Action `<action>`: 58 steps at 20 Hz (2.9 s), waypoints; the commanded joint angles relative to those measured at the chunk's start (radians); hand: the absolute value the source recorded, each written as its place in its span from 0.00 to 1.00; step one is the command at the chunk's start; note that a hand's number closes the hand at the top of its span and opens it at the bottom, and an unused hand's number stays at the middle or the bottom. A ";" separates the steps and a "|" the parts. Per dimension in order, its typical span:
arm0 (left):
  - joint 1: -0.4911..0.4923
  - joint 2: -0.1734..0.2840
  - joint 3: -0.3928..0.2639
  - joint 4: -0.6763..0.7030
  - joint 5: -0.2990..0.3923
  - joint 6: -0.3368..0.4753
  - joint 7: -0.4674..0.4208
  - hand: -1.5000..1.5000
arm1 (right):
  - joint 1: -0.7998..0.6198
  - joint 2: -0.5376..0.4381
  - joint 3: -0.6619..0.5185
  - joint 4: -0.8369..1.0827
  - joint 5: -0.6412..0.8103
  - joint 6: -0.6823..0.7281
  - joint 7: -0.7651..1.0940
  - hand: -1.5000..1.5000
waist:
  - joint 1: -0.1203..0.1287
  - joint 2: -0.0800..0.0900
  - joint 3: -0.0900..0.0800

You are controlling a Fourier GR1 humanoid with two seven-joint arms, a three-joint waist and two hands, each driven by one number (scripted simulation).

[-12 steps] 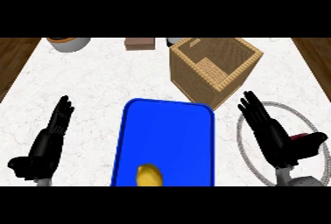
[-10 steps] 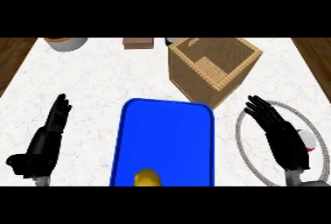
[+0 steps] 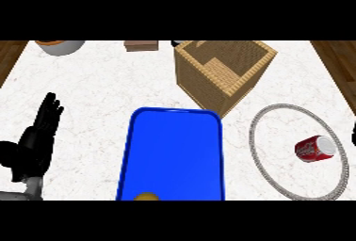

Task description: Pick the can from the placemat and place it in the basket

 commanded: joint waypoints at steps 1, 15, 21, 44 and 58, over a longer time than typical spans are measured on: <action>-0.056 0.024 0.015 0.014 0.025 -0.030 0.060 0.50 | -0.004 0.010 -0.090 0.088 0.125 -0.305 0.042 0.00 | 0.030 0.013 -0.003; -0.117 0.013 -0.007 0.051 0.004 -0.034 0.107 0.50 | 0.290 -0.306 0.178 -0.019 0.236 -0.022 0.818 0.00 | 0.040 0.011 -0.017; -0.134 0.017 0.023 0.068 0.011 -0.032 0.121 0.50 | 0.346 -0.516 0.151 -0.374 0.164 0.113 1.192 0.00 | 0.026 -0.003 -0.011; -0.177 -0.043 0.088 0.090 -0.066 -0.113 0.146 0.50 | 0.206 -0.150 0.247 -0.428 0.645 -0.017 1.331 0.00 | 0.057 0.002 -0.001; -0.144 -0.145 0.138 0.094 -0.168 -0.158 0.130 0.50 | 0.221 0.062 0.164 -0.359 0.794 0.053 1.166 0.00 | 0.051 0.000 0.000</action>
